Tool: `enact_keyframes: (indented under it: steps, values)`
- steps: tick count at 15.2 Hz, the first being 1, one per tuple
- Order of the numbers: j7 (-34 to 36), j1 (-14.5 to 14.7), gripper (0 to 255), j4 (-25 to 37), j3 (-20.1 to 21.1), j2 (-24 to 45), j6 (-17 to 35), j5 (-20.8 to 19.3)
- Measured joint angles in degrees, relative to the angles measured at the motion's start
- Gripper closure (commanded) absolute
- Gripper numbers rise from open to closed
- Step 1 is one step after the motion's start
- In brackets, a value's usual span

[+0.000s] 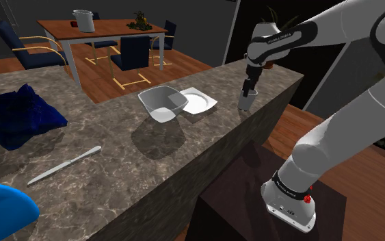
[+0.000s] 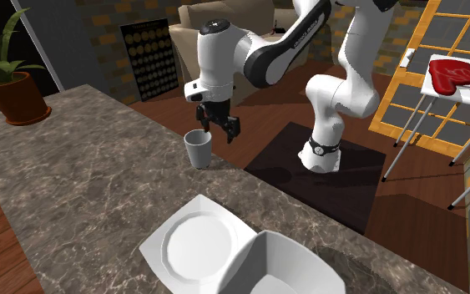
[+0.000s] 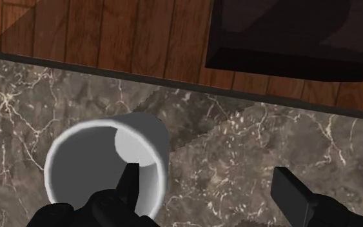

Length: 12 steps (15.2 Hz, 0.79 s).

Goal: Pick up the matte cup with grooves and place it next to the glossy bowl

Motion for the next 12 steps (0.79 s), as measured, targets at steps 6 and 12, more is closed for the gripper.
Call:
enact_keyframes:
  steps: [6,12]
  values:
    - [-3.4,-0.7,0,2.1,-2.4,6.9,5.9,1.3]
    - [-3.8,-0.9,0,0.6,-2.9,8.9,9.4,1.5]
